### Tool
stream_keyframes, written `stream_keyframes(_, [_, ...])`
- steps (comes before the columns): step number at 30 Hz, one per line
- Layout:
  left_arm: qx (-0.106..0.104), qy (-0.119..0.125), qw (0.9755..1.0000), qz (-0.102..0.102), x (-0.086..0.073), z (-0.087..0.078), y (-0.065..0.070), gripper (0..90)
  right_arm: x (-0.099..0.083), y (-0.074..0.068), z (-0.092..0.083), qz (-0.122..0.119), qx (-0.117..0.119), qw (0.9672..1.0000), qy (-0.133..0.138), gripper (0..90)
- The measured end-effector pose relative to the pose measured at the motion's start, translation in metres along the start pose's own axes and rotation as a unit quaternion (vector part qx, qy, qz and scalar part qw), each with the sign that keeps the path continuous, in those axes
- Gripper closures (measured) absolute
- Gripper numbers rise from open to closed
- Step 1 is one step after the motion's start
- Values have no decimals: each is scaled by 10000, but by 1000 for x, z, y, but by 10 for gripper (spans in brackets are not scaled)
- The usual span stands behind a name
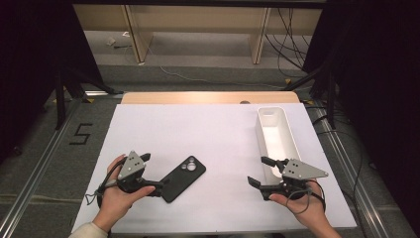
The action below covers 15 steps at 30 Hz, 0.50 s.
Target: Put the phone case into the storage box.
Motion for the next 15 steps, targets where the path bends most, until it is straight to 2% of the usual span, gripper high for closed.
stream_keyframes(11, [16, -25, 10000, 0, 0, 1, -1, 6, 1, -1, -1, 4, 13, 10000, 32, 210])
stream_keyframes(15, [132, 49, 9999, 1, 0, -3, -4, 69, 1, -2, -1, 0, 13, 10000, 41, 209])
Point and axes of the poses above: each handheld gripper's, and its own axes: z roughly forward along the jaws, x roughly out of its top, y roughly to its right, the point moved 2 cm from there along z, roughly forward along the jaws, and after that the axes turned 10 degrees about -y, right-handed, at the moved point
